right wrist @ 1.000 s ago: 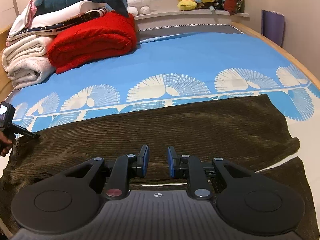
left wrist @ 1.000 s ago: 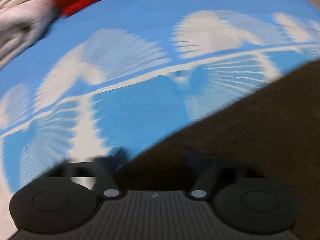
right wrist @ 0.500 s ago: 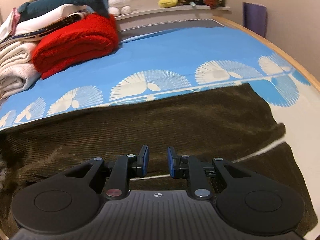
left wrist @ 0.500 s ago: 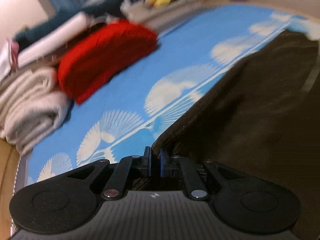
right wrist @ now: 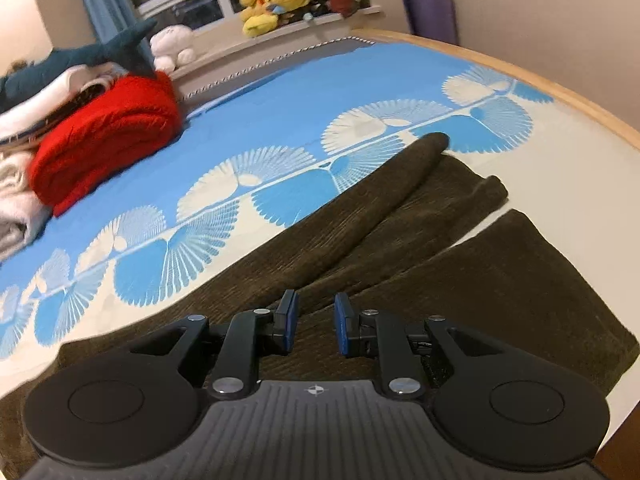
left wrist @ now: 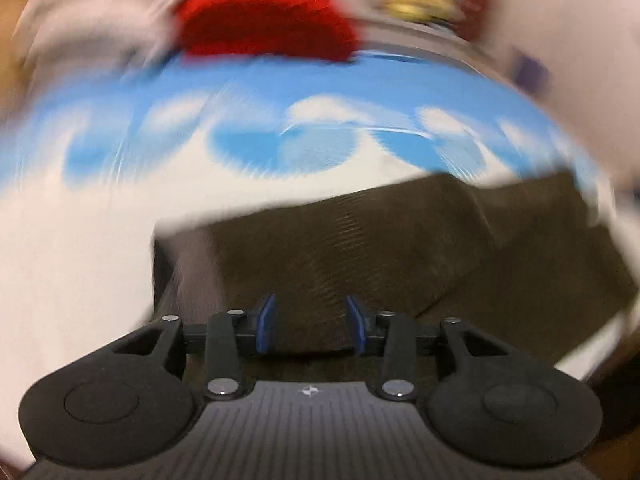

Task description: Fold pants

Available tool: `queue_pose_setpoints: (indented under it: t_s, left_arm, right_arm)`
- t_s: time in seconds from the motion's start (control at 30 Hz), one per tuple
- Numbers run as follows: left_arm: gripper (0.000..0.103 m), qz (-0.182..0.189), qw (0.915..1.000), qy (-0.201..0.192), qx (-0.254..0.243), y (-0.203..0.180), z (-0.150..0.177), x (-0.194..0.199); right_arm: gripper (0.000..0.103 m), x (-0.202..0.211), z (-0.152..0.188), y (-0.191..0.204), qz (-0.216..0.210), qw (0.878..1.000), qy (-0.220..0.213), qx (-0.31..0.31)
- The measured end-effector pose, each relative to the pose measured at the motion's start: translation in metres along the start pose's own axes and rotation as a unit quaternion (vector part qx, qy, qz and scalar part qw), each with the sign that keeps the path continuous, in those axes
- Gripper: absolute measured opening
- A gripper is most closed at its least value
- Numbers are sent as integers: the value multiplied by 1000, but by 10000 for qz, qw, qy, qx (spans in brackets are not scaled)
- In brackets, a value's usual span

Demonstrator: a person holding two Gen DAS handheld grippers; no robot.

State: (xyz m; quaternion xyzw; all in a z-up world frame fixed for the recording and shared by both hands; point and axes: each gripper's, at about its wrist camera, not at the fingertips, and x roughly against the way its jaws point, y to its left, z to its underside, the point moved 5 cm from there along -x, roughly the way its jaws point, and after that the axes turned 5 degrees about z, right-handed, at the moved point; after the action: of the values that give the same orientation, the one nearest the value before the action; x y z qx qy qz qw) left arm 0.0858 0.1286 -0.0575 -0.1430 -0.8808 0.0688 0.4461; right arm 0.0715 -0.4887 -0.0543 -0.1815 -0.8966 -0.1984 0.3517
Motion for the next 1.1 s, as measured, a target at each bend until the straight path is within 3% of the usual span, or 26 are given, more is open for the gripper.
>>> queue_pose_setpoints:
  t_s: [0.03,0.1,0.17,0.27,0.33,0.67,0.77,0.83,0.93,1.1]
  left_arm:
    - [44,115,9987,114,487,14,-1,-1]
    - [49,411,9872,492,1463,39,2,-13]
    - [54,485,9745,875,2006,54,6,-28]
    - [59,252,9720,1145,2036,62,10,-43]
    - [72,231,9722,1129,2039,61,7,-47]
    - [72,-138,9580,961,2699,77,-8,-64]
    - [65,-353,9609,887,2598,78,-16,-71]
    - [47,-529,9615,860,2555,80,-20,-72]
    - [32,-701,9664,629,2393,81,-30,-70]
    - [29,-979,9758,57,1954,72,-49,-60]
  right_arm:
    - [21,0,-1,-3,-3,10000,-54,-23]
    - [21,0,-3,-9,62,9999,-138,-51]
    - [21,-3,-4,-16,64,9996,-128,-239]
    - [21,-12,-4,-24,-85,9980,-7,-628]
    - [22,-19,-6,-27,-167,9963,39,-844]
    - [28,-86,-24,-38,-429,9809,445,-1847]
    - [28,-112,-30,-37,-535,9758,536,-2053]
    - [28,-131,-32,-37,-523,9735,653,-2128]
    - [29,-158,-32,-39,-462,9690,857,-2269]
    - [31,-189,-30,-39,-290,9644,1039,-2416]
